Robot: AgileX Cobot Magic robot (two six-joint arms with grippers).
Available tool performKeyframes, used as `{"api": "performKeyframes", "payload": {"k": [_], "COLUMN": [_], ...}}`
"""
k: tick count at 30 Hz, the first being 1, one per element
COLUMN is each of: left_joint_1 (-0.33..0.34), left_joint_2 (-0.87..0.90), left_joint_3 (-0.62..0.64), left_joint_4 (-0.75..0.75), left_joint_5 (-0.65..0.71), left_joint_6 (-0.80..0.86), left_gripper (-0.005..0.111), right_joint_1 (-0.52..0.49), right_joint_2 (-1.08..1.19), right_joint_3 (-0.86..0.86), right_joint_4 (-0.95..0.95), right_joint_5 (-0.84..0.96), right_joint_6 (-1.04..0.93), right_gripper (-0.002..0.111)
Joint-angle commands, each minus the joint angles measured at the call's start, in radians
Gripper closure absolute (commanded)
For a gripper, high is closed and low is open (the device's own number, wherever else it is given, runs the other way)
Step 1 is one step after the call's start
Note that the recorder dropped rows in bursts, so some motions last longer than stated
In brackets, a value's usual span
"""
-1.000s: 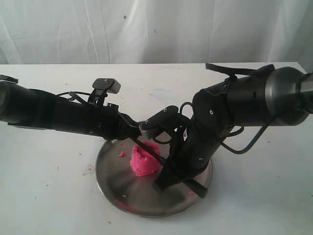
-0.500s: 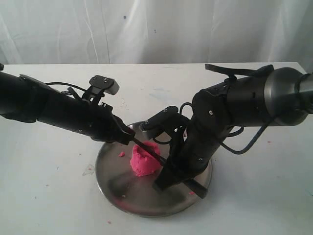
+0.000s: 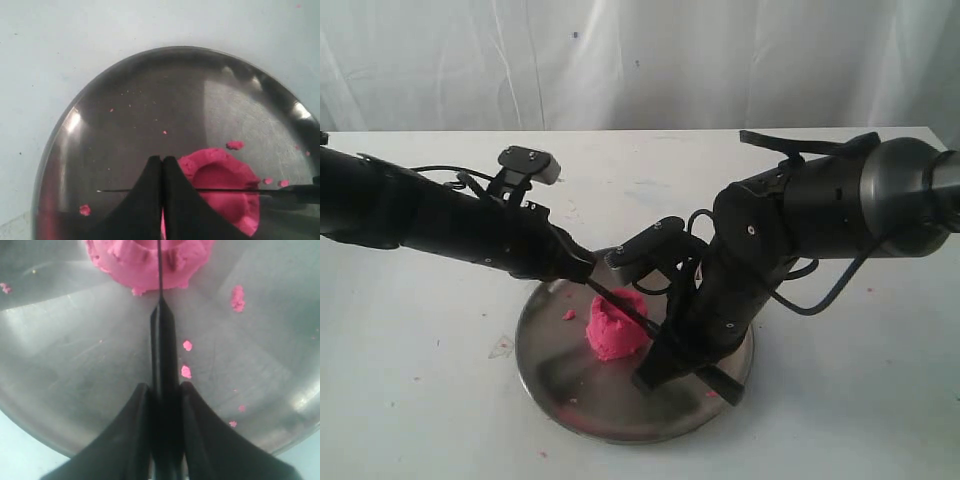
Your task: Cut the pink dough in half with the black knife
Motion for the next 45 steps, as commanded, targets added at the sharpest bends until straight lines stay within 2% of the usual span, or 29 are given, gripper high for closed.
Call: {"api": "performKeyframes", "payload": {"k": [1, 45], "left_joint_1": [-0.003, -0.003], "left_joint_2": [0.044, 0.111], "left_joint_3": [-0.004, -0.004], "left_joint_4": [-0.04, -0.04], "left_joint_5": [0.011, 0.026], "left_joint_6": [0.03, 0.037], "left_gripper": [0.107, 0.107], "right_joint_1": [0.004, 0.004], "right_joint_2": [0.0, 0.017], "right_joint_3": [-0.001, -0.001], "right_joint_4": [-0.006, 0.004], "right_joint_5": [-0.006, 0.018], "right_joint_6": [-0.003, -0.003], "right_gripper": [0.103, 0.103]}}
